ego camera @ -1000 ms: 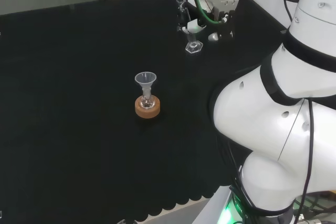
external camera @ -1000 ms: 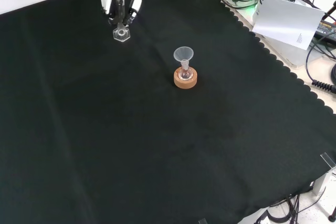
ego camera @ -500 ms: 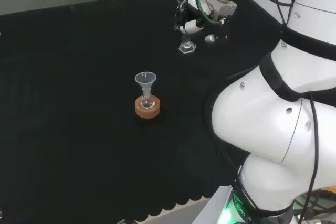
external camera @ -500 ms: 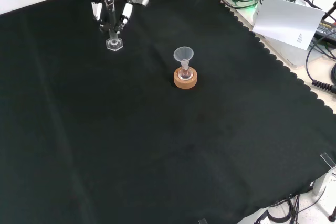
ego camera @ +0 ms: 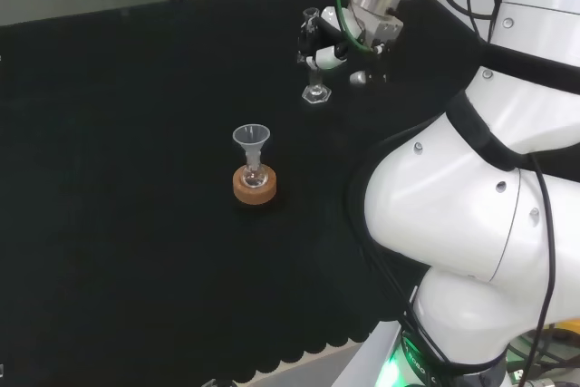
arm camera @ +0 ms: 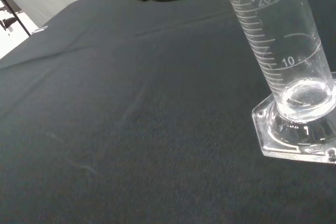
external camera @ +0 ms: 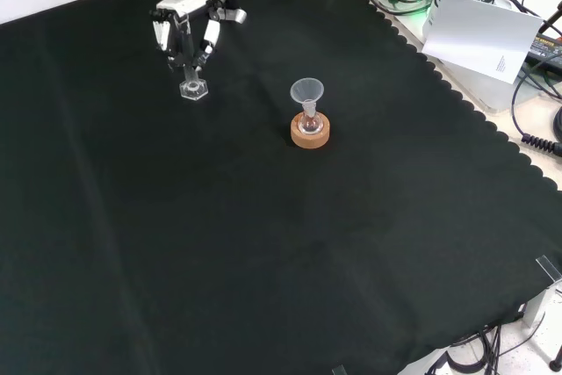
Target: Put the graduated cylinder back on the table.
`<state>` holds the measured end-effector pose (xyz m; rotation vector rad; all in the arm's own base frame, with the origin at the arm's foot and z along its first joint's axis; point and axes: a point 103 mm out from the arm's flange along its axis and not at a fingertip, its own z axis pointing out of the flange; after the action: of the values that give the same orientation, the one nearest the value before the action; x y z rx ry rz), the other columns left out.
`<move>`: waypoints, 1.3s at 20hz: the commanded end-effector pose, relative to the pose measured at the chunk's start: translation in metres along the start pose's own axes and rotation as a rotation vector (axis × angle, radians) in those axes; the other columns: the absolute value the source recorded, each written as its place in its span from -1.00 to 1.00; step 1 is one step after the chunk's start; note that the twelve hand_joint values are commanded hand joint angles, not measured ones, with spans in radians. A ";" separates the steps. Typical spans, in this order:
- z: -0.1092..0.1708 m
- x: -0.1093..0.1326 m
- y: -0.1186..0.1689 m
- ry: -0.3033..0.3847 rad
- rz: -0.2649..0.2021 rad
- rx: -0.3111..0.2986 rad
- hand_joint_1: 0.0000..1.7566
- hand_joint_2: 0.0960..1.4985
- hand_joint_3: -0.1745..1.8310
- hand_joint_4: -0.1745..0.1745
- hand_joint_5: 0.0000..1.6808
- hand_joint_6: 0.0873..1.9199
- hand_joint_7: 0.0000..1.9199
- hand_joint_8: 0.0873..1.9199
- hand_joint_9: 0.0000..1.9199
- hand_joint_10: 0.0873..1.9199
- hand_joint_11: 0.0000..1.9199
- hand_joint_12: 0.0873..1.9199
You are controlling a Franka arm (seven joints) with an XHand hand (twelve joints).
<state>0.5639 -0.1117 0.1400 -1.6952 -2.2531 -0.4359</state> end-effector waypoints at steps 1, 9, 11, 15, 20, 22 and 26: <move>0.012 -0.003 0.003 0.010 -0.012 0.006 0.32 0.18 -0.43 -1.00 0.18 0.05 0.40 -0.90 0.55 -1.00 0.40 -0.39; 0.025 -0.008 0.011 0.029 -0.009 0.022 0.32 0.18 -0.43 -1.00 0.18 0.05 0.39 -0.90 0.54 -1.00 0.39 -0.39; 0.028 -0.009 0.015 0.039 -0.009 0.024 0.32 0.18 -0.43 -1.00 0.18 0.05 0.39 -0.90 0.54 -1.00 0.39 -0.39; 0.034 -0.009 0.020 0.043 -0.009 0.024 0.32 0.18 -0.43 -1.00 0.18 0.05 0.39 -0.90 0.54 -1.00 0.39 -0.38; 0.034 -0.013 0.020 0.054 -0.014 0.024 0.32 0.18 -0.43 -1.00 0.18 0.05 0.38 -0.90 0.54 -1.00 0.39 -0.38; 0.035 -0.013 0.021 0.068 -0.018 0.027 0.32 0.19 -0.44 -1.00 0.18 0.06 0.38 -0.90 0.53 -1.00 0.39 -0.38; 0.038 -0.014 0.023 0.115 -0.037 0.037 0.31 0.35 -0.63 -1.00 0.13 0.07 0.30 -0.87 0.48 -1.00 0.33 -0.30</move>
<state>0.5866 -0.1037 0.1049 -1.6212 -2.2187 -0.4611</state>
